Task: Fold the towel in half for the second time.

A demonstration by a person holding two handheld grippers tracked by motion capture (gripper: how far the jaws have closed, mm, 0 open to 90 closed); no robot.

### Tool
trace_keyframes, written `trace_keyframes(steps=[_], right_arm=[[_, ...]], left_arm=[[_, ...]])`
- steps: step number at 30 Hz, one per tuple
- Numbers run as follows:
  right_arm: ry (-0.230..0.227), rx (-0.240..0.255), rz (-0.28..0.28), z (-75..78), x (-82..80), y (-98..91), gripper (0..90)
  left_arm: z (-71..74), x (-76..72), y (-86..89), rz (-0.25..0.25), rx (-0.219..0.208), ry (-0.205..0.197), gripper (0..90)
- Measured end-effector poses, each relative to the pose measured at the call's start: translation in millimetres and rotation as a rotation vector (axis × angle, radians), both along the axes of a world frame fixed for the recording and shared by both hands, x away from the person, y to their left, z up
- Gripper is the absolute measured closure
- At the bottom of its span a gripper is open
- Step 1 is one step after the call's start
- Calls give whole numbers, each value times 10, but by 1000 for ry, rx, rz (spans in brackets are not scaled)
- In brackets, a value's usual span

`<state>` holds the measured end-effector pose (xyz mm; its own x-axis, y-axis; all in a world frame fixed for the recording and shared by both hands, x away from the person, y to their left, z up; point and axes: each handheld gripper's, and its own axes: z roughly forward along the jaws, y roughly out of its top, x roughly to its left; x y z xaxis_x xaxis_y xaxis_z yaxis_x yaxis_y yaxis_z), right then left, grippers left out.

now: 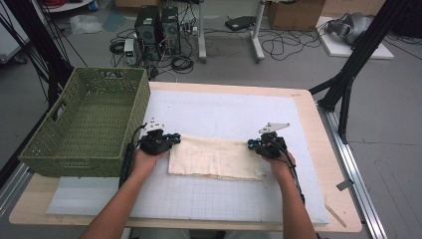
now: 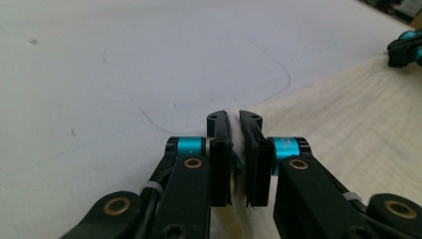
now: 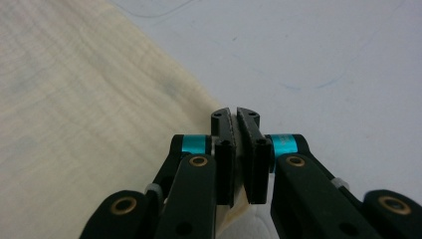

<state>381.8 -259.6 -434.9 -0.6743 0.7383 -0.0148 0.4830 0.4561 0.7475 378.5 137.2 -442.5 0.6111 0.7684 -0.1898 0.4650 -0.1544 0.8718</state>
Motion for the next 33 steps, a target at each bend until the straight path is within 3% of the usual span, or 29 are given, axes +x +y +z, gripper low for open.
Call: trace_keyframes(steps=[3,12,18,29,33], right_arm=[[-50,-12,9,19,-56,16,859],[-128,-26,70,153,-244,44,859],[-158,-32,103,143,-420,28,860],[-197,-8,104,136,-644,-50,859],[-215,-7,119,148,-736,-46,858]], left_arm=[[30,-35,10,-30,16,-15,831],[95,-206,15,-76,54,-70,802],[121,-296,23,-101,76,-86,809],[133,-491,52,-143,90,-109,810],[111,-568,65,-166,92,-100,800]])
